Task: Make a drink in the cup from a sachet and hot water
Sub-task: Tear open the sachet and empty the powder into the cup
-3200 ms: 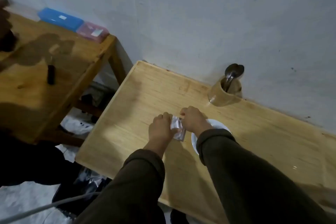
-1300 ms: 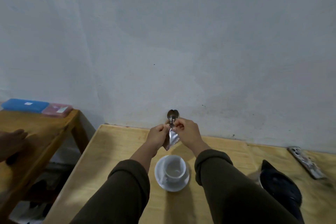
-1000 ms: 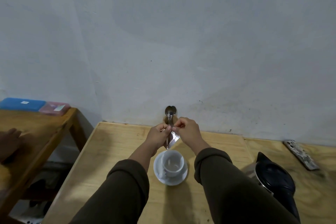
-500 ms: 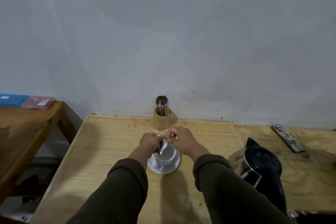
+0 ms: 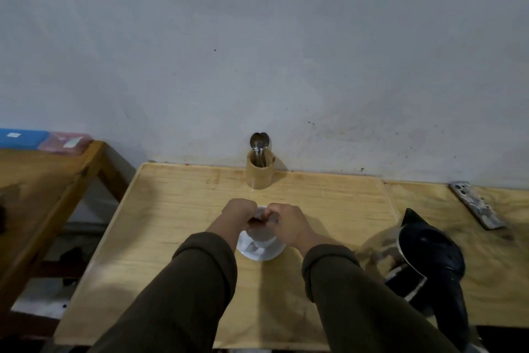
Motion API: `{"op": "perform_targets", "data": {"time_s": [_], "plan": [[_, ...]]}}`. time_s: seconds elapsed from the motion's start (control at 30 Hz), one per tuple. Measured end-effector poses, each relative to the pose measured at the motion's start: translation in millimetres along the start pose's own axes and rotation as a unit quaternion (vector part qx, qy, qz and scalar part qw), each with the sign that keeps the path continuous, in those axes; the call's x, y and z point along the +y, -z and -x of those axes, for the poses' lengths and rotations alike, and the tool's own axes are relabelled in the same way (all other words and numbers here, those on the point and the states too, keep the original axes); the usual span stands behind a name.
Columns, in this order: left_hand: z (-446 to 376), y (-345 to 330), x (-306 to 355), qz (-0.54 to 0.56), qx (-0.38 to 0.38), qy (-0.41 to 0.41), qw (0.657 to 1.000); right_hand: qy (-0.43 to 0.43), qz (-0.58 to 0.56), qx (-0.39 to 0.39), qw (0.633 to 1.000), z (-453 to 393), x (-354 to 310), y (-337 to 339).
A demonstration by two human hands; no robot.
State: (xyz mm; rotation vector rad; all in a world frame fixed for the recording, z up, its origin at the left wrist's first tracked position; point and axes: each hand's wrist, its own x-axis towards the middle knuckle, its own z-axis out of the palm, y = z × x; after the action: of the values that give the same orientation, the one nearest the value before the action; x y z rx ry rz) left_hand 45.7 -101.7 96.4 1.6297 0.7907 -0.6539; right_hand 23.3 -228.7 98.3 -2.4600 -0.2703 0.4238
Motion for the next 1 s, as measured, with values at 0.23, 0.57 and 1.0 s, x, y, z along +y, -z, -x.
{"op": "perform_targets", "data": {"time_s": [0.23,0.57,1.0], "plan": [[11.5,4.3,8.3,0.006,-0.009,0.01,1.0,-0.048,-0.043,0.025,0.998,-6.8,9.9,1.2],[-10.6,5.9,-2.1,0.007,0.029,-0.059,0.998,-0.057,-0.037,0.035,0.997,-10.3,7.2,5.8],[-10.8,10.1,-8.1,0.017,0.005,-0.073,0.997,-0.082,-0.039,0.031,0.995,-10.0,-2.4,1.3]]}}
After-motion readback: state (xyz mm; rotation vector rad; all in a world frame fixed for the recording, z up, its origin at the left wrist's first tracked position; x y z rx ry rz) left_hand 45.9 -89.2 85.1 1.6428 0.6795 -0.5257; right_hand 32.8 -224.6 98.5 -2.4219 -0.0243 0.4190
